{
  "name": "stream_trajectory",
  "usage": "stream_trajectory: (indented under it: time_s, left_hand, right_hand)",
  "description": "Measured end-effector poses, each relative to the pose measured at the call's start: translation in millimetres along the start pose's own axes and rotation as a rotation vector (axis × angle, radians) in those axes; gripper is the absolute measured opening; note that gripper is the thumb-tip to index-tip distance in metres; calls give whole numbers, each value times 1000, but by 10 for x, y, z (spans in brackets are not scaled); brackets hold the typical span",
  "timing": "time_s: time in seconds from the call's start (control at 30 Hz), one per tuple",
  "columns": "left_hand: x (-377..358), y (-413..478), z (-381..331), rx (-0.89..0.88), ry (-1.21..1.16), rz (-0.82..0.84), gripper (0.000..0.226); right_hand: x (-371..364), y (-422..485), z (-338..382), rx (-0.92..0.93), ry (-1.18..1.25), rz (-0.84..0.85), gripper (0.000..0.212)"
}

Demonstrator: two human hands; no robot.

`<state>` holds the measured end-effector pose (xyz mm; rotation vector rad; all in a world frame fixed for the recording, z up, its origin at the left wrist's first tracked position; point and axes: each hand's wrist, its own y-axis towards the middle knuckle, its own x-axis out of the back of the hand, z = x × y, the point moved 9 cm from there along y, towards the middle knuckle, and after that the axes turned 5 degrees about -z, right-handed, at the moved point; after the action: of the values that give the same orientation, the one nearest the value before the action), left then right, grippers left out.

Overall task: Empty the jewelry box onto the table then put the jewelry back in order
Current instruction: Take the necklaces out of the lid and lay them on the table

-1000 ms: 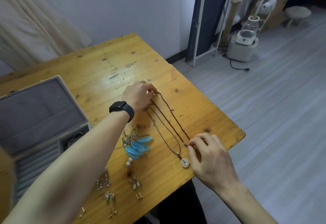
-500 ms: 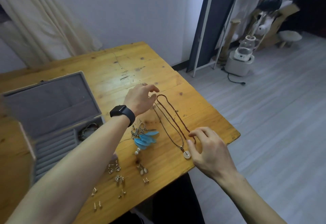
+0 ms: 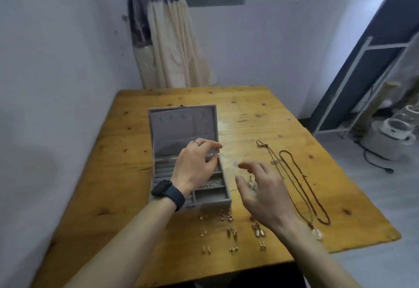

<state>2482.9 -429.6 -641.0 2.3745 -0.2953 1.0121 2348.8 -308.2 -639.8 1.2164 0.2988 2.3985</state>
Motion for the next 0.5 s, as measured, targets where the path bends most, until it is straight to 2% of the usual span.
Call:
stream_trajectory:
  time_s: [0.17, 0.3, 0.4, 0.5]
  left_hand:
    - [531, 89, 394, 27, 131, -173, 29]
    - [812, 380, 554, -3, 311, -257, 39]
    - [921, 662, 590, -13, 438, -239, 47]
    - [908, 939, 714, 26, 530, -110, 56]
  right_hand:
    - [-487, 497, 283, 32, 2, 52, 35]
    - [-771, 988, 386, -3, -24, 45, 31]
    - [-895, 1288, 422, -49, -65, 4, 28]
    - [-989, 1475, 430, -100, -117, -11, 27]
